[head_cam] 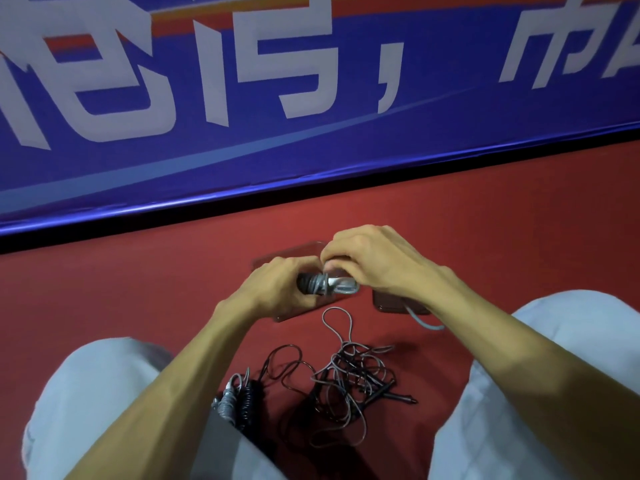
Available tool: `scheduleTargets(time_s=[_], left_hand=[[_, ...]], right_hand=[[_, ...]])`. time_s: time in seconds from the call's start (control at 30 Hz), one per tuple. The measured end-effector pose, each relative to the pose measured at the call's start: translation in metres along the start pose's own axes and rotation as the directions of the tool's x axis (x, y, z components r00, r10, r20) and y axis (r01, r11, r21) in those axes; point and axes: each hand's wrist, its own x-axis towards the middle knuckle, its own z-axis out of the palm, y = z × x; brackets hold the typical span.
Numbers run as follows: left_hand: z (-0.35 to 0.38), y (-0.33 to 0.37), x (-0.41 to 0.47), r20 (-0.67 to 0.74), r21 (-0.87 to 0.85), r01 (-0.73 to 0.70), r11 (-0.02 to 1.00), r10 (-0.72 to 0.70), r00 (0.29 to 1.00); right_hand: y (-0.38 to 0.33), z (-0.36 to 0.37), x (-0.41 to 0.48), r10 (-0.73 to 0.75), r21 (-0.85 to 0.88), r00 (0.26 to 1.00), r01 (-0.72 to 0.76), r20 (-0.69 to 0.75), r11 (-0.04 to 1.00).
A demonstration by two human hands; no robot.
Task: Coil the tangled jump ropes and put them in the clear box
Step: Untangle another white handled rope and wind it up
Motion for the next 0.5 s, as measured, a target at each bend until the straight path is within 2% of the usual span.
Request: scheduleTargets(time_s=[0.1,0.2,0.27,0.37,0.5], left_hand=[[-0.001,0.003,-0.002,-0.01,-0.12,-0.107,0.987,0.106,0.994],[-0.001,0.003,-0.004,-0.015,-0.227,-0.15,0.962,0.15,0.988],[-0.001,0.005,-0.006,-0.019,-0.304,-0.137,0.943,0.138,0.99],[-0.001,0.008,-0.007,-0.058,-0.402,-0.1,0.91,0.084,0.995],[-0.006,0.013,-0.008,-0.134,-0.524,-0.077,0.848,0.007,0.991]], right_hand=[[0.008,0.009,0.002,0.161,0.093,0.981,-0.151,-0.105,0.984],[0.016,0.013,0.005,0.398,0.282,0.905,-0.346,-0.151,0.895],[0.017,0.012,0.007,0.5,0.368,0.849,-0.415,-0.172,0.832],[0.017,0.012,0.006,0.568,0.416,0.805,-0.464,-0.17,0.782],[0.021,0.012,0.005,0.567,0.399,0.816,-0.486,-0.112,0.777]])
